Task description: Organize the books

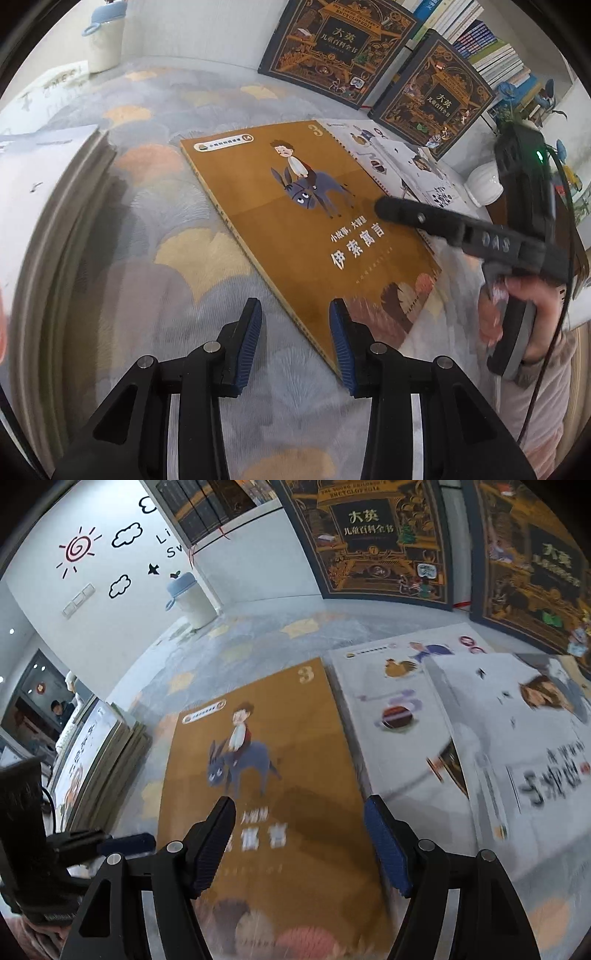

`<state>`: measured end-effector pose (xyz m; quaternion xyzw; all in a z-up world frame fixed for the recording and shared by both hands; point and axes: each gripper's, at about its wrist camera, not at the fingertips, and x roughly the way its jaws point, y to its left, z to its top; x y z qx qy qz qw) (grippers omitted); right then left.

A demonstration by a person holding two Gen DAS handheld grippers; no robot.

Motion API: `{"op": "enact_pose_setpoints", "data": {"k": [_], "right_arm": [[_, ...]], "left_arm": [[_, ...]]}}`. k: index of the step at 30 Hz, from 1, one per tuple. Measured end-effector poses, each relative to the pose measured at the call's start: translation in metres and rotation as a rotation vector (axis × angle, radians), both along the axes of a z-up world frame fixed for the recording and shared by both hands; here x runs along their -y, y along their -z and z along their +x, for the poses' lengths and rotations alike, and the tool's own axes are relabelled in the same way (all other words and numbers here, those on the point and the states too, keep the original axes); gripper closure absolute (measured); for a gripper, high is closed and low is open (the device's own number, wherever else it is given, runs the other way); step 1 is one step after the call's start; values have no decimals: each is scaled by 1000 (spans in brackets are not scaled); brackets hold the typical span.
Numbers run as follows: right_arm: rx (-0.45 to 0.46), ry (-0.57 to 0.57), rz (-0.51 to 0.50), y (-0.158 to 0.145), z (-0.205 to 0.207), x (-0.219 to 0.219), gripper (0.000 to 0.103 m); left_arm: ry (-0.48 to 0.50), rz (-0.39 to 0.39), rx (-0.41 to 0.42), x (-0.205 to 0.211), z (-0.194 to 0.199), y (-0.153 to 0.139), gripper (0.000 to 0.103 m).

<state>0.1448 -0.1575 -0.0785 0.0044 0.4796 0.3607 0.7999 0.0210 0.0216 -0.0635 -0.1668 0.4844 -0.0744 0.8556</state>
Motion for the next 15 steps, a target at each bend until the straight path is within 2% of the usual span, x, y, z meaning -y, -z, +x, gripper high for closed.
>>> {"op": "enact_pose_setpoints", "data": {"k": [1, 3, 5, 9, 12, 15], "right_arm": [[-16, -20, -8, 4, 7, -4, 32], [23, -56, -49, 6, 10, -14, 31], [41, -62, -95, 6, 10, -28, 21], [51, -54, -119, 6, 4, -36, 18], [25, -35, -77, 2, -4, -26, 18], [-64, -16, 0, 3, -17, -6, 18]], "left_arm": [[2, 6, 8, 1, 0, 0, 67], [12, 31, 25, 4, 0, 0, 67], [21, 46, 37, 6, 0, 1, 67], [25, 15, 59, 0, 0, 4, 67], [21, -1, 55, -5, -2, 4, 67], [32, 18, 42, -6, -5, 3, 67]]}}
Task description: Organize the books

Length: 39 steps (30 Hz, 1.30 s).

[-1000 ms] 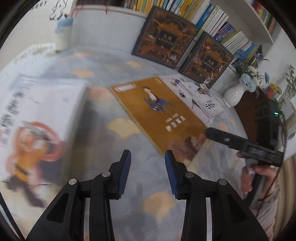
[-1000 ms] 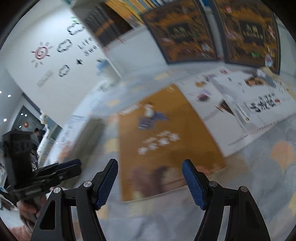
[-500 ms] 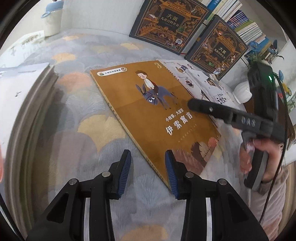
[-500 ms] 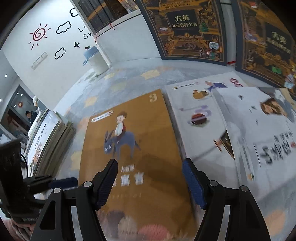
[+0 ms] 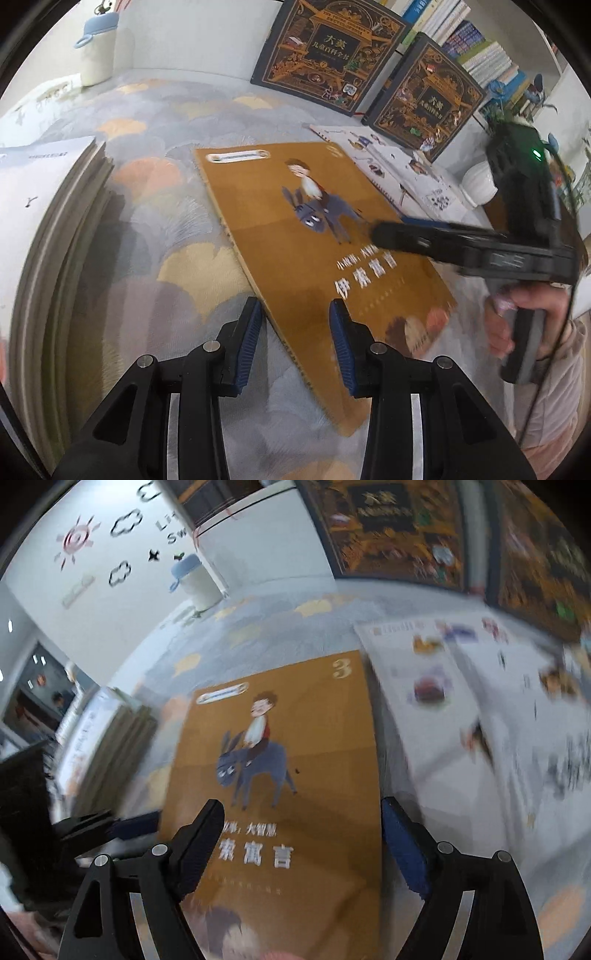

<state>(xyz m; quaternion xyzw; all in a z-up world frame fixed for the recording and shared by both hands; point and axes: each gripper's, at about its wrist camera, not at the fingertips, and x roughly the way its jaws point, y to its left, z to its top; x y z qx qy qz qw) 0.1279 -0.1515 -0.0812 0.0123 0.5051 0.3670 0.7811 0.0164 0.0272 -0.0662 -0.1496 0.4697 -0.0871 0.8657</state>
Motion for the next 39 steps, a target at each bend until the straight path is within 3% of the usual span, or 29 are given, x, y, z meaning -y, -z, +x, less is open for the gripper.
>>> {"op": "enact_pose_setpoints", "data": {"k": [5, 10, 13, 16, 21, 23, 27, 30, 36, 39], "right_arm": [[-107, 4, 119, 5, -52, 32, 18], [-225, -49, 265, 14, -123, 59, 18], [-238, -103, 334, 21, -159, 70, 18], [-179, -96, 333, 23, -168, 74, 24], [-186, -76, 327, 22, -157, 67, 25], [-181, -63, 336, 23, -155, 67, 25], [-174, -39, 352, 21, -151, 72, 26], [-169, -21, 351, 23, -148, 77, 38], [-209, 28, 393, 41, -126, 93, 89], [-187, 27, 415, 43, -126, 97, 92]], "left_arm": [[37, -6, -42, -2, -16, -2, 67], [139, 52, -73, 3, -65, -4, 66], [209, 56, -83, 4, -93, -4, 66], [241, 25, -84, -1, -97, -1, 66], [201, -126, -117, -20, -77, 7, 67], [183, -117, -104, -20, -75, 8, 73], [177, -87, -73, -16, -76, 8, 74], [172, -108, -75, -20, -73, 8, 74], [177, -95, -48, -21, -75, 8, 74], [179, -86, -33, -20, -76, 8, 74]]}}
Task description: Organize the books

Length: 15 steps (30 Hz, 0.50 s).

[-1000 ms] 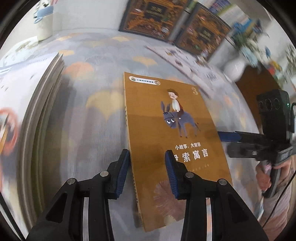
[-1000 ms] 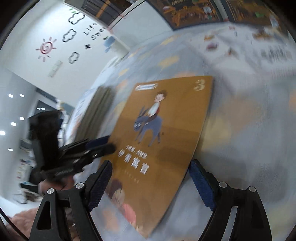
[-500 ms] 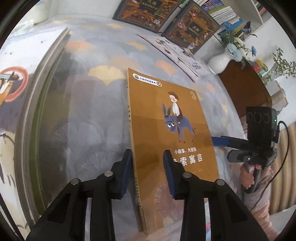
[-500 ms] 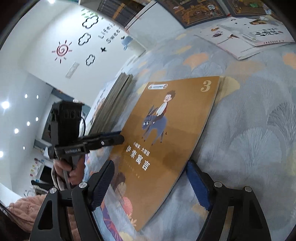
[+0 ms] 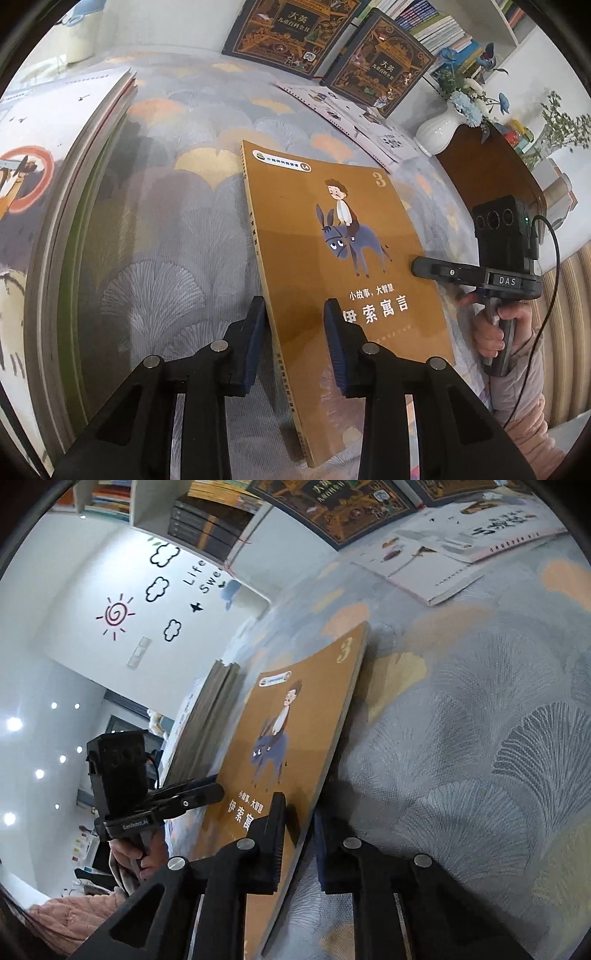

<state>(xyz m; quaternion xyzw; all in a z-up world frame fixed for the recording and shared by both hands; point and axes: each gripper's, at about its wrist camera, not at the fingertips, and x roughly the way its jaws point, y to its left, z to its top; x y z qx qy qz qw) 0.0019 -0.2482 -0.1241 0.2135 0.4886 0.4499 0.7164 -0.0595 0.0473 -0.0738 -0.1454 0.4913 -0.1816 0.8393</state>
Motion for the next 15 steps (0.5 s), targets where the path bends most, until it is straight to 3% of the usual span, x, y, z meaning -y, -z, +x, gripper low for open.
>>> {"op": "enact_pose_setpoints", "data": {"k": [3, 15], "right_arm": [[52, 9, -29, -4, -6, -3, 92], [73, 9, -21, -4, -7, -3, 91]], "left_arm": [[-12, 12, 21, 2, -2, 0, 74], [-19, 45, 59, 6, -4, 0, 74]]}}
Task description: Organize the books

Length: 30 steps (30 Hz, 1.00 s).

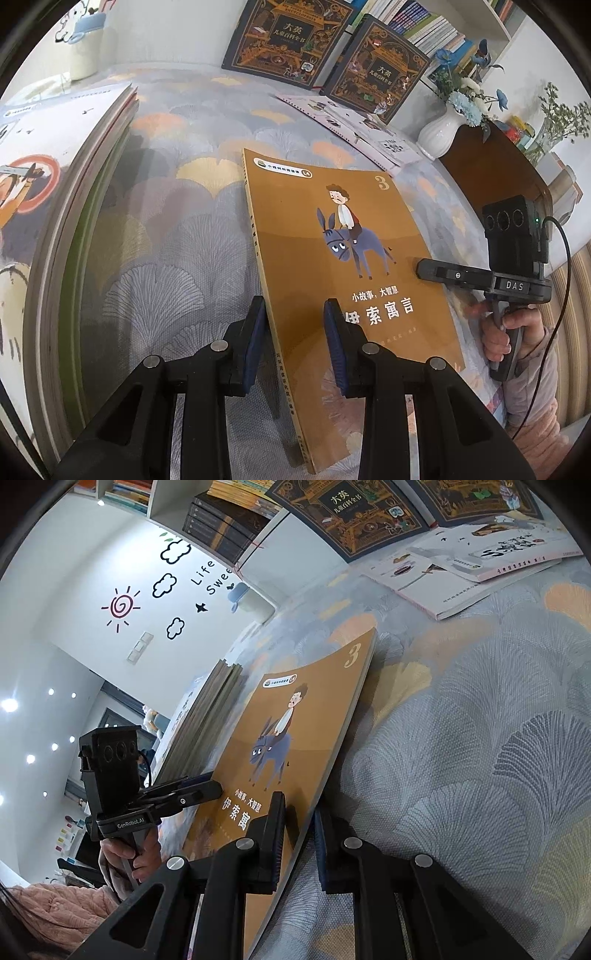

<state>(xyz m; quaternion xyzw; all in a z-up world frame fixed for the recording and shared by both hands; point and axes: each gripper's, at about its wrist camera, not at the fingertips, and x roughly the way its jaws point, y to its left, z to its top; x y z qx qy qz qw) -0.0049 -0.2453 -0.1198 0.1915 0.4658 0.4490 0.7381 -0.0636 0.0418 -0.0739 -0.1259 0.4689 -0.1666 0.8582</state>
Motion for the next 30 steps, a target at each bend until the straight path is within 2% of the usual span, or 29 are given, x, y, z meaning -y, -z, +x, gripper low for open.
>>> {"op": "enact_pose_setpoints", "data": {"k": [30], "right_arm": [[-4, -4, 10, 1, 3, 3, 91]], "left_arm": [[0, 3, 13, -1, 2, -1, 73]]}}
